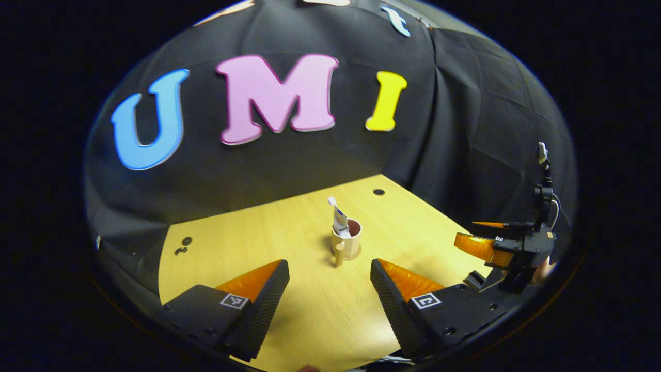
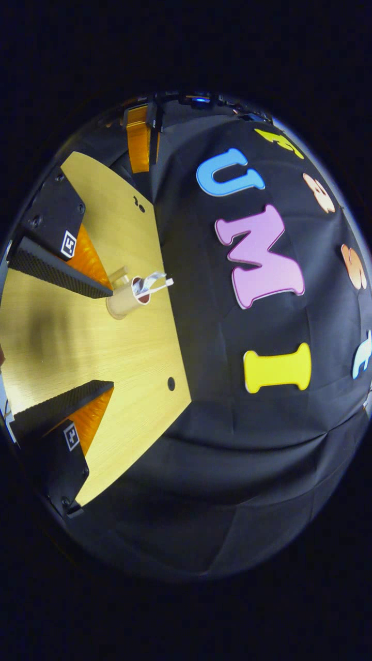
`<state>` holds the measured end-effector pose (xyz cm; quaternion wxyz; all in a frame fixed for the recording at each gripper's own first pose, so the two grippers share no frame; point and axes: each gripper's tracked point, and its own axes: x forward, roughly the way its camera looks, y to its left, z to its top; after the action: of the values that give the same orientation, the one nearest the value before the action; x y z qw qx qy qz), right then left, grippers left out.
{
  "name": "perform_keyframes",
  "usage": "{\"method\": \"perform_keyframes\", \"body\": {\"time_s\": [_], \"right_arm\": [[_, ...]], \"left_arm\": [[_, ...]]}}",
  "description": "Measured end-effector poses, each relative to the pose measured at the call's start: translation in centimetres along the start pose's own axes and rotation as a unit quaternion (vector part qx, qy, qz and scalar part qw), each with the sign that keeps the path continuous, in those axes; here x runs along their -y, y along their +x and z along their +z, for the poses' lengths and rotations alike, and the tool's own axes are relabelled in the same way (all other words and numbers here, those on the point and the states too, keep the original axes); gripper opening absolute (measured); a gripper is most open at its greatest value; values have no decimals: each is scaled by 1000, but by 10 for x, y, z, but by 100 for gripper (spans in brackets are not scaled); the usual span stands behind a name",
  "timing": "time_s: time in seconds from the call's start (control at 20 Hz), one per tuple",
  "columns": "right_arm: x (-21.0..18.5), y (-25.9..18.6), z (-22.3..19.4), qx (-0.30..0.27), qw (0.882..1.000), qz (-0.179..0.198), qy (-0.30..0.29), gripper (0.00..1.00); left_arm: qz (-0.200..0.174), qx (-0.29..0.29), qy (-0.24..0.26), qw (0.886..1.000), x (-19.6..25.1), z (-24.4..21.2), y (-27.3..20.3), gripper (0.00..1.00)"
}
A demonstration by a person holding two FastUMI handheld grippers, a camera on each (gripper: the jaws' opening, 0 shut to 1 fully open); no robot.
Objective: Put the toothbrush and toothpaste on the desktop into the cup, then pick up the cup and place it on the coaster on the desktop.
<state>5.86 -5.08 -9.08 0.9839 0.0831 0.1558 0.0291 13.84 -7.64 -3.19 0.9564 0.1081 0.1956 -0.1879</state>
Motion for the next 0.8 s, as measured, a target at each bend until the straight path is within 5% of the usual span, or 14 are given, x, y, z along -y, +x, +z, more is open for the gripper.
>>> {"method": "perform_keyframes", "body": {"time_s": [0.2, 0.4, 0.8], "right_arm": [[-29, -46, 19, 18, 1000, 13, -13, 98], [-47, -86, 27, 50, 999, 12, -7, 98], [-70, -144, -12, 56, 998, 13, -10, 98]], "left_arm": [[120, 104, -61, 985, -39, 5, -83, 98], [183, 147, -68, 970, -63, -24, -153, 98], [172, 120, -109, 972, -28, -104, -207, 98]]}}
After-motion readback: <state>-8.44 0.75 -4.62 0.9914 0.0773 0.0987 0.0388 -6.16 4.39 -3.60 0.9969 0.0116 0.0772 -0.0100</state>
